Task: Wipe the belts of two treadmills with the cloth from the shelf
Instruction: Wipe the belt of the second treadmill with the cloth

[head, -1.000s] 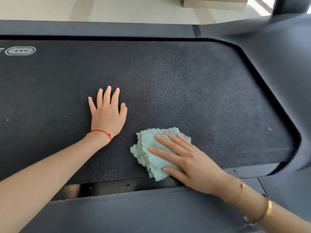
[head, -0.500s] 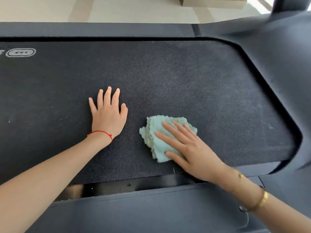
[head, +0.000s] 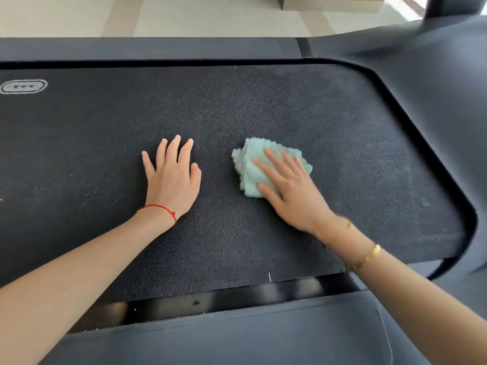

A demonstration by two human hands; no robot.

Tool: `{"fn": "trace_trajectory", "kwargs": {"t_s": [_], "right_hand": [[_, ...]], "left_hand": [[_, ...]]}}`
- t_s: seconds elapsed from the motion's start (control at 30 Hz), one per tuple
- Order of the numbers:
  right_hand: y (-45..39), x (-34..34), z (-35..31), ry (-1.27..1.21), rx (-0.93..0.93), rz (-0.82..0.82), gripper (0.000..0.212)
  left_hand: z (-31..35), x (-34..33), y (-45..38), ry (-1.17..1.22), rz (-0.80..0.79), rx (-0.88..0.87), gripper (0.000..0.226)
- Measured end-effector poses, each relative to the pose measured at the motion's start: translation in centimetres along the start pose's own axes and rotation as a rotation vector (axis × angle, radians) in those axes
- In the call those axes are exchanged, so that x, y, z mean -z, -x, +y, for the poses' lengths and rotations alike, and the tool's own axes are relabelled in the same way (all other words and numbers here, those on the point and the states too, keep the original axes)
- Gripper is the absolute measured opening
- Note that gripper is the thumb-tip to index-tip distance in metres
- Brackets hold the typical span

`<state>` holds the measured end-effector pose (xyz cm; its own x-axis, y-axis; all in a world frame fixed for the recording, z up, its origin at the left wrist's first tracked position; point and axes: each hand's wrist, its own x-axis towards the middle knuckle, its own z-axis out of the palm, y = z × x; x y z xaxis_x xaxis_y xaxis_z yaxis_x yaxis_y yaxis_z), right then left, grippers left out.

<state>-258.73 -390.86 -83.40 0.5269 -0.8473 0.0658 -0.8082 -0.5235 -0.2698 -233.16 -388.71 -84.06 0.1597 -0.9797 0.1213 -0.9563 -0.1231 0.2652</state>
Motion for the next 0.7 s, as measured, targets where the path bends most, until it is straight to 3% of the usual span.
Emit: {"fn": "trace_trajectory", "kwargs": {"t_s": [0.1, 0.2, 0.4, 0.57, 0.7], "right_hand": [[2.8, 0.5, -0.5, -0.006, 0.128, -0.060, 0.052], [1.5, 1.5, 2.6, 0.002, 0.142, -0.083, 0.052], [-9.0, 2.7, 11.6, 0.031, -0.169, 0.030, 0.054], [-20.5, 2.7, 13.1, 0.070, -0.390, 0.037, 0.054], [-26.6, 1.8, 9.5, 0.091, -0.319, -0.039, 0.055]], "left_hand": [[1.2, -0.3, -1.7, -0.007, -0.011, -0.024, 0.054], [2.6, -1.0, -3.9, -0.012, -0.033, -0.047, 0.054], [4.8, -2.5, -7.3, -0.013, -0.055, 0.000, 0.058], [5.2, -3.1, -7.4, -0.057, -0.014, -0.003, 0.068], [5.3, -3.0, -7.5, -0.085, -0.021, -0.010, 0.066]]}}
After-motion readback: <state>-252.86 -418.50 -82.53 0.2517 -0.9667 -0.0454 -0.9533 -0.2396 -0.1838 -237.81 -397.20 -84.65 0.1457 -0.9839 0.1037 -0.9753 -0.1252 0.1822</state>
